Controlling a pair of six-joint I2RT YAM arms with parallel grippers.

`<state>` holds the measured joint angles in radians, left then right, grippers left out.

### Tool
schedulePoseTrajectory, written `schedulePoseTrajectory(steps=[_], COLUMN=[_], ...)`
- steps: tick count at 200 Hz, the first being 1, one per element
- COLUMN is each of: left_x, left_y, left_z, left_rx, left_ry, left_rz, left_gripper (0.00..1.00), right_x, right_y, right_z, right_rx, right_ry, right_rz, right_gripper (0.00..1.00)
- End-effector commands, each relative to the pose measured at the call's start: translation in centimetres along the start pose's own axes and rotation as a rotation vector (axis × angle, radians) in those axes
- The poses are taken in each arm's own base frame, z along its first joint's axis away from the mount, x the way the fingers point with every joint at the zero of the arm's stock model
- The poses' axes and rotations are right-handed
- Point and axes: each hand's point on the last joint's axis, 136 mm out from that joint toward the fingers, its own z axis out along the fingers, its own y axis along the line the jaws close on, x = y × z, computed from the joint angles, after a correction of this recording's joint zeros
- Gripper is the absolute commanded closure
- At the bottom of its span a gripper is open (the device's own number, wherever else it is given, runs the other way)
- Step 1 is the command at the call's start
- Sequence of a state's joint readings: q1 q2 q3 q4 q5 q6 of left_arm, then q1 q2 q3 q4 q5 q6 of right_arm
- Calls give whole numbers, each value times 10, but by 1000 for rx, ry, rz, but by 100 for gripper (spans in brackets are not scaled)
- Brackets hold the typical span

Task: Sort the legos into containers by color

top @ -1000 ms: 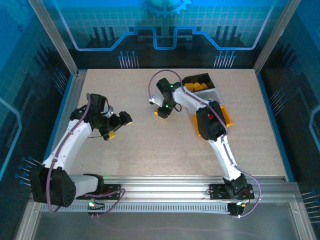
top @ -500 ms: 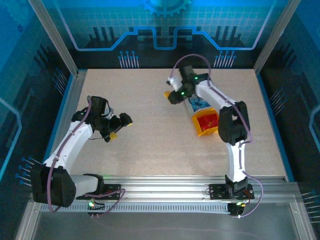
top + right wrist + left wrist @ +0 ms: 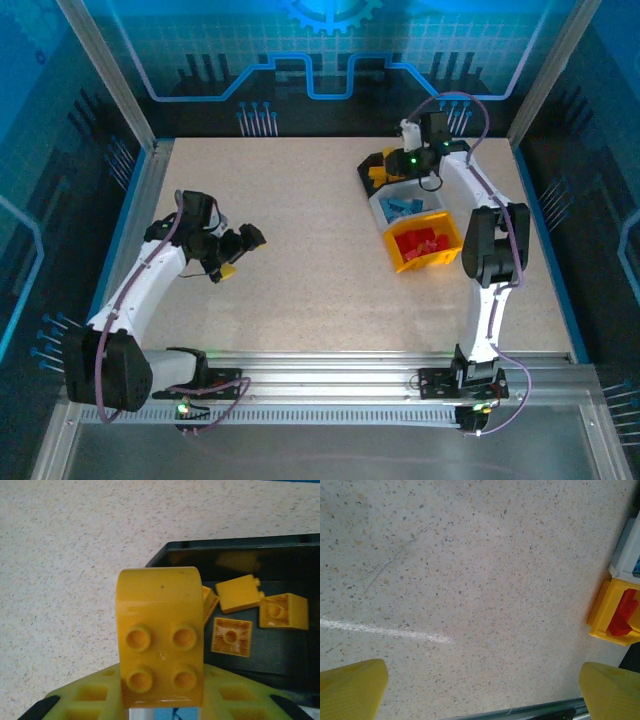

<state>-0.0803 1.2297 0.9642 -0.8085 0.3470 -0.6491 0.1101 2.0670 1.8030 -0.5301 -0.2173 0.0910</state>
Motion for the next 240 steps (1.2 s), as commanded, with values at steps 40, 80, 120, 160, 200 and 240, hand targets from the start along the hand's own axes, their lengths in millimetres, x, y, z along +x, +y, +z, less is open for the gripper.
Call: schedulePoseTrajectory(steps=[40,80,120,160,200,240], left_x=[-9,-14,-16,-19,-20,-21], left_y=[-7,-10,-12,-14,-13,-13], left_z=[-2,1,3,5,8,10], left_rx=[14,18,18,20,19,20], left_ry=[-5,-8,-4,-3,1,1], left_rz=[-27,-29,-30,-30,-31,-30], left_gripper=[1,1,1,1,1,1], right_x=[-5,-7,-9,-12,-16,-20], right_y=[-24,-30,-35,-38,-38,-36], right_z=[-1,-5,-9,-11,-11,-11], right_rx=[26,35,44,52,53,53], right_ry=[-24,-30,-38,-44,-48,-52], right_rz=[42,46,47,50,53,57], right_gripper=[66,65,64,63,62,54])
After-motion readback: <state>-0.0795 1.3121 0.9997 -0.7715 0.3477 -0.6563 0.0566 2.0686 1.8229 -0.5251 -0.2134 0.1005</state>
